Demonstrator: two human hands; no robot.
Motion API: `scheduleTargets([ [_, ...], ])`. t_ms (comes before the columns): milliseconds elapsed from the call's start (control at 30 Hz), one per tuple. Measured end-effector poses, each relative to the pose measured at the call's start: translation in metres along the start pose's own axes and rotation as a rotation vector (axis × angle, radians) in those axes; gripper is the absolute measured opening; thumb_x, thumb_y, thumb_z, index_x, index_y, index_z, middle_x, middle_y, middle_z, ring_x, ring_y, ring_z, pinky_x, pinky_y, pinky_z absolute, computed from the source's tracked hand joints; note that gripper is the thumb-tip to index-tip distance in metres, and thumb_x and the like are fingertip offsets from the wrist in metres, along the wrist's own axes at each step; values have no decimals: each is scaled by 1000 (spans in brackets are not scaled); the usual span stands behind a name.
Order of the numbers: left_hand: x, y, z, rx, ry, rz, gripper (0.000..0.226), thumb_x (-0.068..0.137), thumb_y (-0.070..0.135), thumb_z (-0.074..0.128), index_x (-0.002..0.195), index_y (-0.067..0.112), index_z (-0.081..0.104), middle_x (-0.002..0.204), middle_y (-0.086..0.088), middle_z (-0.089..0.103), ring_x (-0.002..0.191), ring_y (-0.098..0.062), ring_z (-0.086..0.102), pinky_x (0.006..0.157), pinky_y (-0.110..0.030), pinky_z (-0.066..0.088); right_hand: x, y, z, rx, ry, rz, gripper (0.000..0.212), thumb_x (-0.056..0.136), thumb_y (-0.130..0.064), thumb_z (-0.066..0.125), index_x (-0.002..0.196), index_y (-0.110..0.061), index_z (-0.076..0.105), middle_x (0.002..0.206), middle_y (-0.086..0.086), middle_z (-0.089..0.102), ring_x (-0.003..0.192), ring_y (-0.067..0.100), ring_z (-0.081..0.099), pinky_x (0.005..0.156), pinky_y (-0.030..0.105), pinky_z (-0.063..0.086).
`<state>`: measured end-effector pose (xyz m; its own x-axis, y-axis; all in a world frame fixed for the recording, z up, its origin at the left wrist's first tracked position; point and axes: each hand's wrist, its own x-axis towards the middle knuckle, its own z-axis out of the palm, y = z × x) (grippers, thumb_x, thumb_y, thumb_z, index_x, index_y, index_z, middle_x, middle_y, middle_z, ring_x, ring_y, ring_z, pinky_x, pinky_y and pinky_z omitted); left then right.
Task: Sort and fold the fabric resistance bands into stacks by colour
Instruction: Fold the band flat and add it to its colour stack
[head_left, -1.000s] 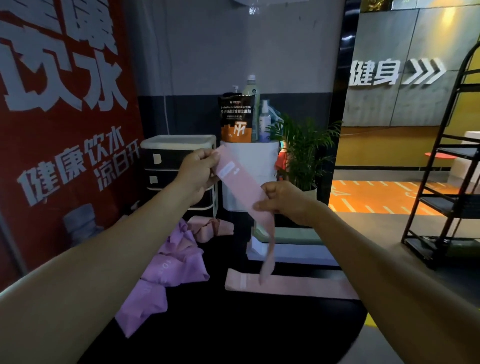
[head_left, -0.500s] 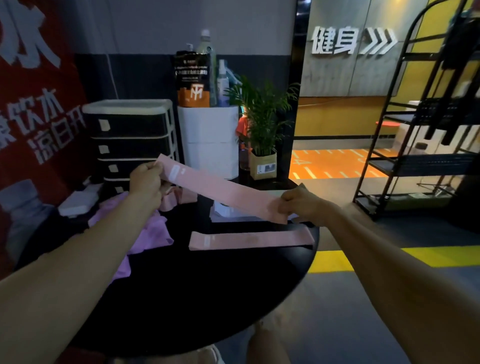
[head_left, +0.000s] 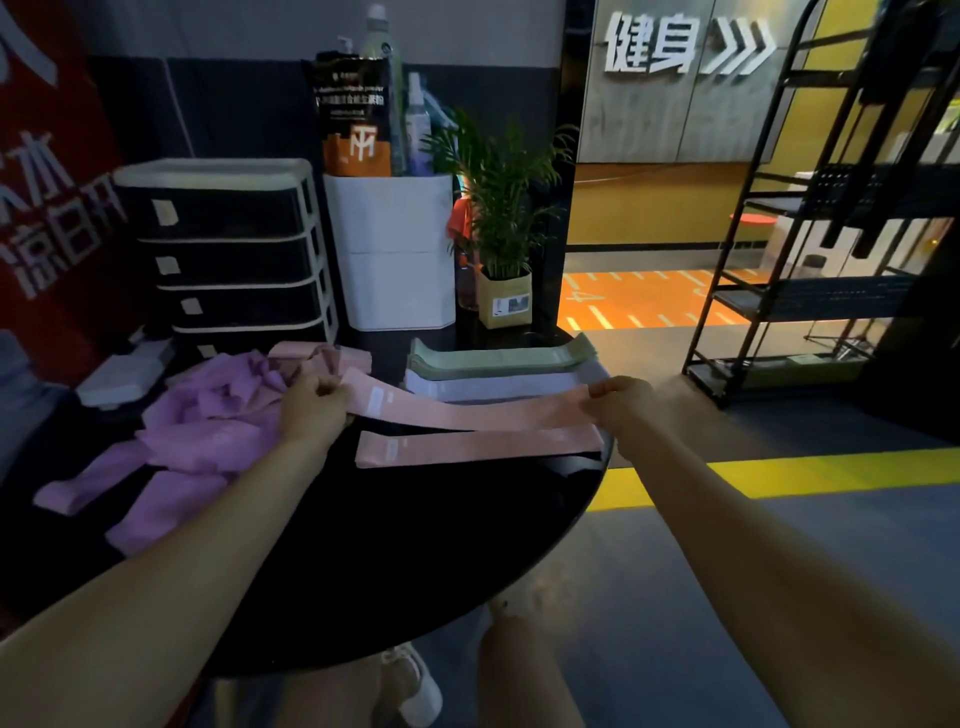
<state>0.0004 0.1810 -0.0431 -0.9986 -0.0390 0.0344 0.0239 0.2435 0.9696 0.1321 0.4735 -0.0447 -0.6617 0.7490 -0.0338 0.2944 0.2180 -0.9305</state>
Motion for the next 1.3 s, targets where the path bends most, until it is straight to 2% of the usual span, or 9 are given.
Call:
scheduleTargets([
  [67,1,-15,3,63,-15,-9,13,83,8,59,77,19,58,96,-16,67,90,-32,65,71,-39,55,1,7,3,-119,43,-43,22,78,0,69,99,0,68,95,16,64,96,33,61,81,34,47],
  [133,-3,-23,4,129,-17,-4,10,81,5,61,82,15,64,102,-16,68,95,-33,63,86,-40,52,0,11,6,-184,57,-68,20,79,0,67,99,-1,68,98,18,66,94,33,61,82,35,47],
  [233,-11,-31,7,287,-4,24,17,83,2,60,99,3,66,103,-14,66,99,-31,60,82,-29,42,0,22,10,-261,78,-98,20,79,1,62,98,1,67,103,18,67,95,33,59,79,33,45],
  [400,-16,-46,9,384,-17,59,17,83,3,62,100,0,66,105,-17,67,99,-30,60,82,-27,39,3,38,19,-326,113,-171,22,80,4,57,99,0,66,105,15,66,99,31,58,73,25,36],
  [533,-19,-51,8,395,-20,101,16,83,2,62,98,0,65,102,-16,67,96,-29,60,81,-27,40,3,46,23,-383,136,-220,19,81,4,51,94,-1,62,101,18,64,93,32,56,68,27,32],
  [700,-22,-56,6,402,-22,119,14,85,5,61,98,3,64,102,-14,67,95,-28,60,81,-28,40,-16,40,34,-552,190,-378,28,84,2,48,110,-3,58,113,17,50,109,35,40,82,35,29],
  [900,-25,-60,5,375,-8,192,11,87,10,60,96,5,64,96,-8,66,87,-22,58,78,-27,41,-51,25,78,-545,-167,-636,33,87,-24,62,119,-15,58,122,3,51,117,23,42,93,29,33],
  [1067,-25,-60,6,333,-16,226,14,91,17,56,98,10,64,97,-2,64,88,-16,55,78,-25,39,-51,34,86,-609,-197,-672,36,89,-29,59,124,-20,57,126,-1,50,119,22,41,96,33,34],
  [1300,-19,-64,4,356,-36,266,20,94,15,48,100,10,67,106,-5,65,91,-14,54,79,-25,37,-53,37,88,-642,-203,-687,27,94,-30,52,117,-23,63,122,-3,53,113,22,43,91,34,31],
])
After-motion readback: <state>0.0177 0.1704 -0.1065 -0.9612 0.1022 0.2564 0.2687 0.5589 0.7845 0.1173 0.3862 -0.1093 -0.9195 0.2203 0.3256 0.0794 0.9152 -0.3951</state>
